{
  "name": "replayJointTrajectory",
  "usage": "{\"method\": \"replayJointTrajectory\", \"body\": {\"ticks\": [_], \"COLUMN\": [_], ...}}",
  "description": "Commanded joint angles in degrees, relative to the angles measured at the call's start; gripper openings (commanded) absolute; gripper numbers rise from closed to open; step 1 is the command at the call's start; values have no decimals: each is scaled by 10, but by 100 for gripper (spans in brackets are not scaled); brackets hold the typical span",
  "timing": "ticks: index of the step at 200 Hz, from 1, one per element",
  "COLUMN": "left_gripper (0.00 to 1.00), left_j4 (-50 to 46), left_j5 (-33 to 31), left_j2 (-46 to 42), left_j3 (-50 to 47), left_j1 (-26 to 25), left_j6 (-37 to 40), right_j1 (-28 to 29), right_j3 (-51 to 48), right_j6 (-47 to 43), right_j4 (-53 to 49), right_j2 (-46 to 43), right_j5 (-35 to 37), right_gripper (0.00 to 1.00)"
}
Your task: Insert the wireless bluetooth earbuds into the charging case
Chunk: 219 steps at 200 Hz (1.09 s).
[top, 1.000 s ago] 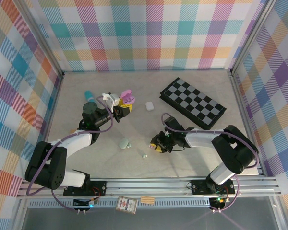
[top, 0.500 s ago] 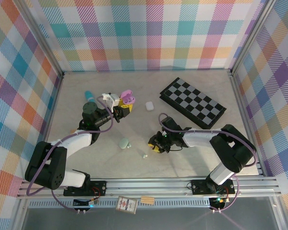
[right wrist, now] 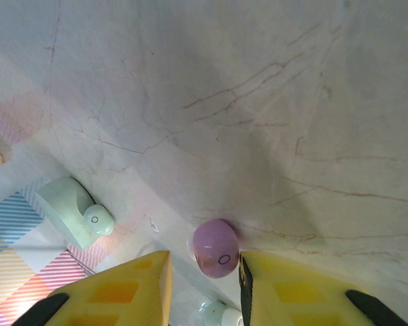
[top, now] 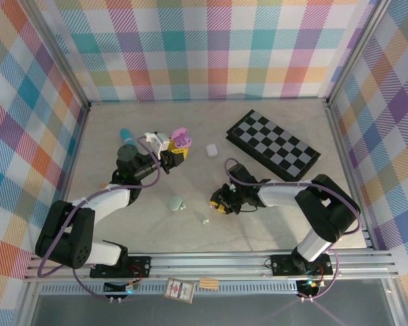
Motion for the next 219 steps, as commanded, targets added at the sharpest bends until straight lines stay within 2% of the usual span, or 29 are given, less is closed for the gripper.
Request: {"method": "replayJointTrajectory", "body": {"ticks": [1,40,121,219], "left_gripper": [29,29,29,29], "left_j4": [31,35,41,41], "left_j5": [13,13,13,12], "left_j2": [2,6,7,3], "left_j3": [5,4,0,-2], "left_j1": [10,10,10,10], "left_j6": [0,-2,-3,-3], "right_j1": [-3,-4,-4,-4], "right_j3": [13,15,26,74], "right_j6": [-13,-18,-32,-95], "right_j4": [5,20,20,-103], "right_j2": [5,14,39,47], "right_j5": [6,-6,-13,16], "right_gripper": [32,28,30,21]}}
